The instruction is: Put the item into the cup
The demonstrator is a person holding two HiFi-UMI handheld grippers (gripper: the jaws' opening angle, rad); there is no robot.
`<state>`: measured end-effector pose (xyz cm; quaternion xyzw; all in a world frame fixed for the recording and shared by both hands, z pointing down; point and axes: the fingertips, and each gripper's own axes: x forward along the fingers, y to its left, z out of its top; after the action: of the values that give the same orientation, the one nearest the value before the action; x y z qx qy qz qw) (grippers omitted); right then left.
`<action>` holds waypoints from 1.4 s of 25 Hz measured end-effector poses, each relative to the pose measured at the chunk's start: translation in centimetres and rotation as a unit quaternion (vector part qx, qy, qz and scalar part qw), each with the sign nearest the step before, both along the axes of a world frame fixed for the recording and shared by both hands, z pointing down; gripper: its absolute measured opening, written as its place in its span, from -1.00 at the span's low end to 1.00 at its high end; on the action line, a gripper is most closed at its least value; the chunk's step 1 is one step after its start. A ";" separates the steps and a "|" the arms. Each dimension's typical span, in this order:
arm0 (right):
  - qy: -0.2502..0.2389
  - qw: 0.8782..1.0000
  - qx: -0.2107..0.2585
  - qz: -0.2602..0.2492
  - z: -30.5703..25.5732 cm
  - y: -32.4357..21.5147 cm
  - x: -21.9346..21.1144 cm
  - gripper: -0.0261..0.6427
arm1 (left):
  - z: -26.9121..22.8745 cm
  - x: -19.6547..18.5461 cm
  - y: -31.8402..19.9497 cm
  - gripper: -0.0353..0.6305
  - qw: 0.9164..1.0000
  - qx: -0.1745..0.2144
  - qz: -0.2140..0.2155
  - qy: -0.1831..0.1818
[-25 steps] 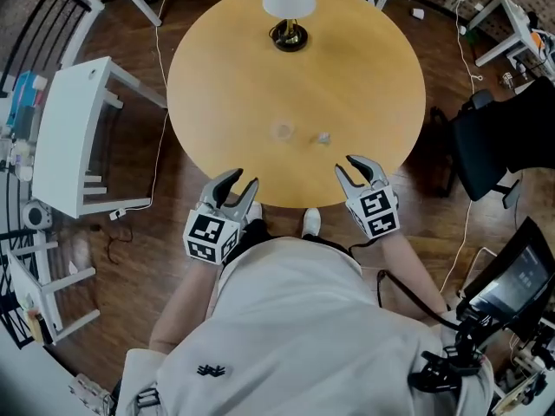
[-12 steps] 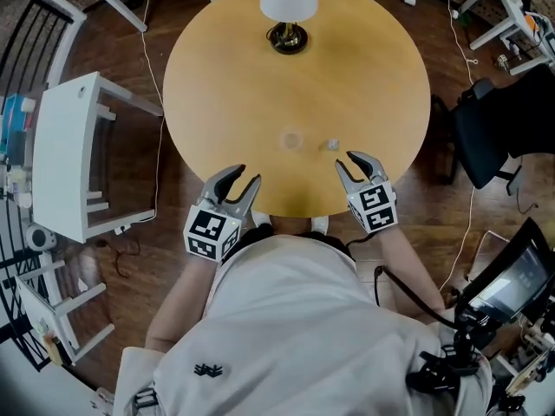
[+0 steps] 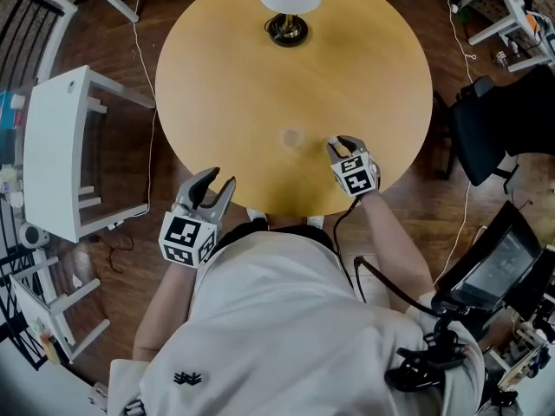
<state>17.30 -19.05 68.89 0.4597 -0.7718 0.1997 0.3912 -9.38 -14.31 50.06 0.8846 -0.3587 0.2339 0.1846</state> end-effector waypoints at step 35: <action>-0.035 0.994 0.091 -0.040 -12.7 -1.6 -5.5 -0.77 | 0.4 0.2 -2.4 -0.50 0.999 0.020 0.018 0.040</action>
<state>11.80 -20.64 56.17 0.4548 -0.8177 0.1290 0.3286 -9.20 -16.71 50.50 0.9031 -0.3393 0.1946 0.1772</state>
